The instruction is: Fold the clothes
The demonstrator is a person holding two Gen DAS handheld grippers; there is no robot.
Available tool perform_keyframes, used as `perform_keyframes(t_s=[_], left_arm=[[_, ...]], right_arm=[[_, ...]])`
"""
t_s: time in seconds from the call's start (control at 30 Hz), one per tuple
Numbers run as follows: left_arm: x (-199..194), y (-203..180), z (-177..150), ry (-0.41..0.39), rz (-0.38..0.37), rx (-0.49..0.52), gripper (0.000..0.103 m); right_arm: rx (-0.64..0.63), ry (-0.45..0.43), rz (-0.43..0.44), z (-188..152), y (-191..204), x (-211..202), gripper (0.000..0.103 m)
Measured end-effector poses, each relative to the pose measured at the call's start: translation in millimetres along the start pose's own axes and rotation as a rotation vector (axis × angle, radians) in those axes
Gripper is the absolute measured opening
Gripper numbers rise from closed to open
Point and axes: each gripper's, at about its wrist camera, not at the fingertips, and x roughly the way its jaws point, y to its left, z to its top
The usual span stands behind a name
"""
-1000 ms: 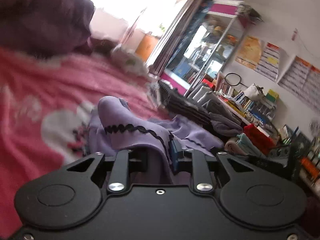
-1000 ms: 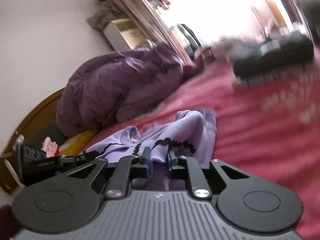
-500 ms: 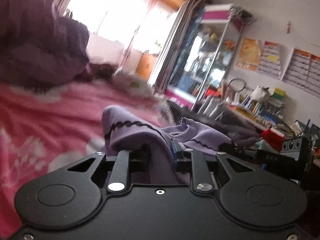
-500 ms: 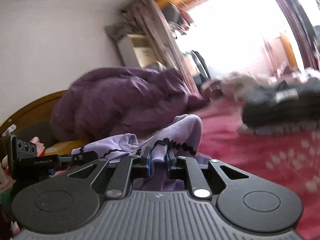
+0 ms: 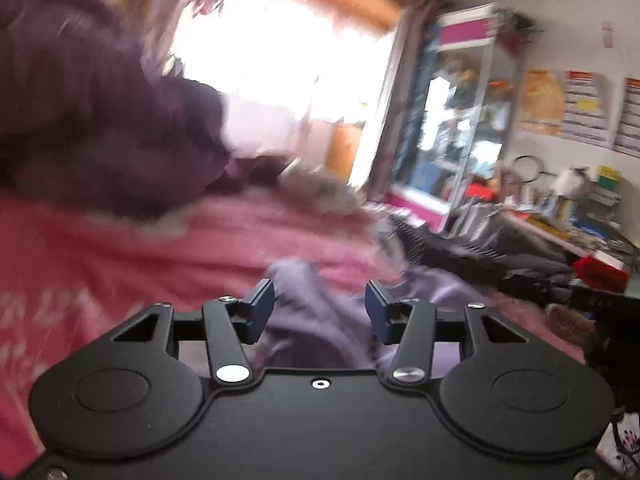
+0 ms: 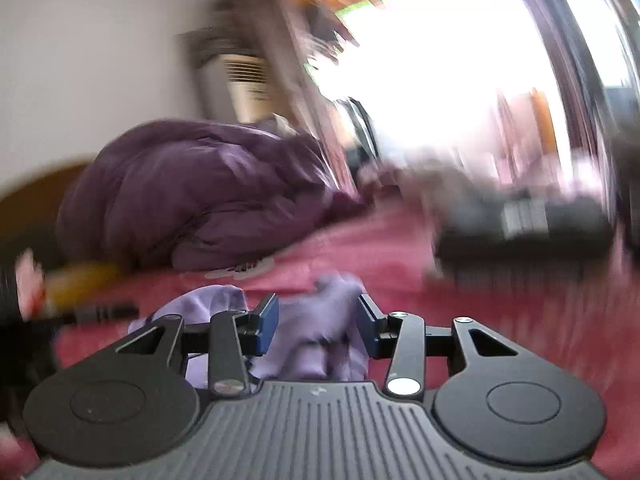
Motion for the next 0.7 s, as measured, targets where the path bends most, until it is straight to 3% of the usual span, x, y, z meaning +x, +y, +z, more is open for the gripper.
perform_keyframes(t_s=[0.07, 0.13, 0.2, 0.3, 0.43, 0.53, 0.7], left_arm=[[9, -13, -6, 0.005, -0.033, 0.075, 0.049], [30, -16, -15, 0.084, -0.038, 0.089, 0.050], [53, -13, -26, 0.187, -0.024, 0.076, 0.050], [72, -10, -37, 0.265, -0.008, 0.080, 0.050], [66, -11, -34, 0.245, -0.015, 0.092, 0.050], [49, -17, -18, 0.175, -0.036, 0.091, 0.050], [56, -10, 5, 0.121, -0.013, 0.128, 0.051]], right_arm=[[-0.092, -0.008, 0.055, 1, 15, 2, 0.044], [-0.148, 0.019, 0.089, -5, 25, 10, 0.046], [-0.113, 0.120, 0.074, -18, 19, 29, 0.049], [0.011, 0.225, 0.092, -40, -4, 56, 0.051], [-0.019, 0.208, 0.076, -36, 1, 60, 0.051], [-0.011, 0.172, 0.088, -30, 4, 43, 0.051], [-0.138, 0.083, 0.091, 0, 18, 35, 0.054]])
